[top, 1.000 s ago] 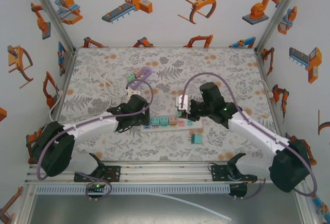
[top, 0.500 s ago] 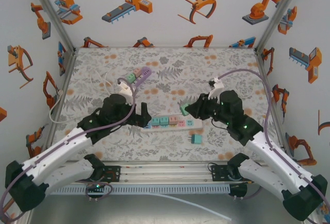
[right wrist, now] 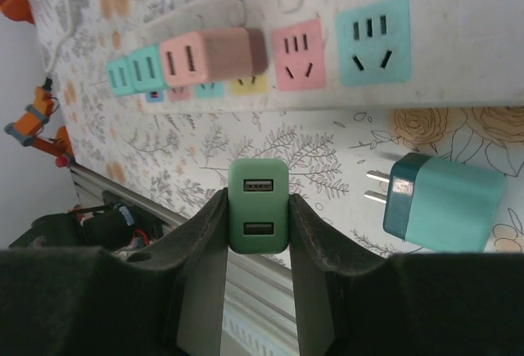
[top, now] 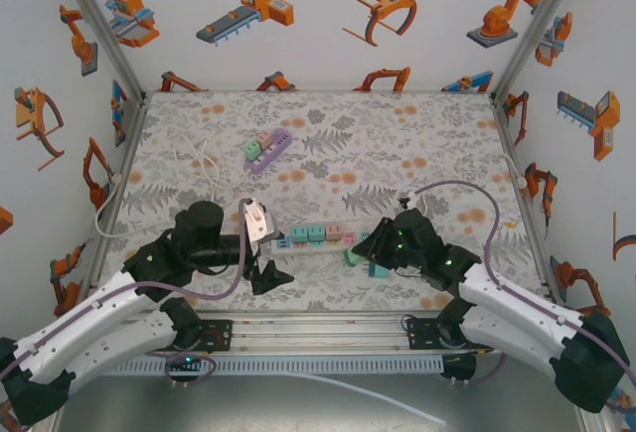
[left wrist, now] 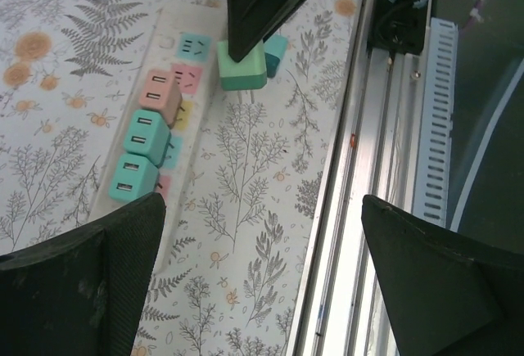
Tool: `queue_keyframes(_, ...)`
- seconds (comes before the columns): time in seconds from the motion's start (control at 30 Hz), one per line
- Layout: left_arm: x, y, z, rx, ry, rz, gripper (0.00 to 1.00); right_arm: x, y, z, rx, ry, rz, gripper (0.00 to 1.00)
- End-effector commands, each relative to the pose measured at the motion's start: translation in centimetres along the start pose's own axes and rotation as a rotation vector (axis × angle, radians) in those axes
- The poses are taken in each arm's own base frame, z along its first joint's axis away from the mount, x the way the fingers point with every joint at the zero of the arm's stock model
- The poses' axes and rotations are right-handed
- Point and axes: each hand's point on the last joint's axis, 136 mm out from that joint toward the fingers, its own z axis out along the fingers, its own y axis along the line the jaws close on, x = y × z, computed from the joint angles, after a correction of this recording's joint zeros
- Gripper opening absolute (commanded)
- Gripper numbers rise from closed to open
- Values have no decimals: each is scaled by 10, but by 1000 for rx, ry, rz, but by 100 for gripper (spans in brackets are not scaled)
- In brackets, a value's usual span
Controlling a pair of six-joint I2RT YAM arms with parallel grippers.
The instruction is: Pull the plug off the socket
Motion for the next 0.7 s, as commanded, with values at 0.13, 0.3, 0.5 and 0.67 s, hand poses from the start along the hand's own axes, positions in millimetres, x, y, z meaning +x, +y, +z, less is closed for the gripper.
queue_keyframes(0.13, 12, -9, 10, 63, 53, 52, 97, 2, 5, 21, 6, -35, 12, 16)
queue_keyframes(0.3, 14, -7, 11, 46, 58, 56, 97, 8, -11, 25, 70, -39, -8, 22)
queue_keyframes(0.5, 15, -5, 11, 32, 58, 55, 97, 15, -30, 25, 112, -34, -18, 27)
queue_keyframes(0.67, 16, -3, 12, 24, 58, 52, 97, 17, -38, 22, 140, -32, -21, 34)
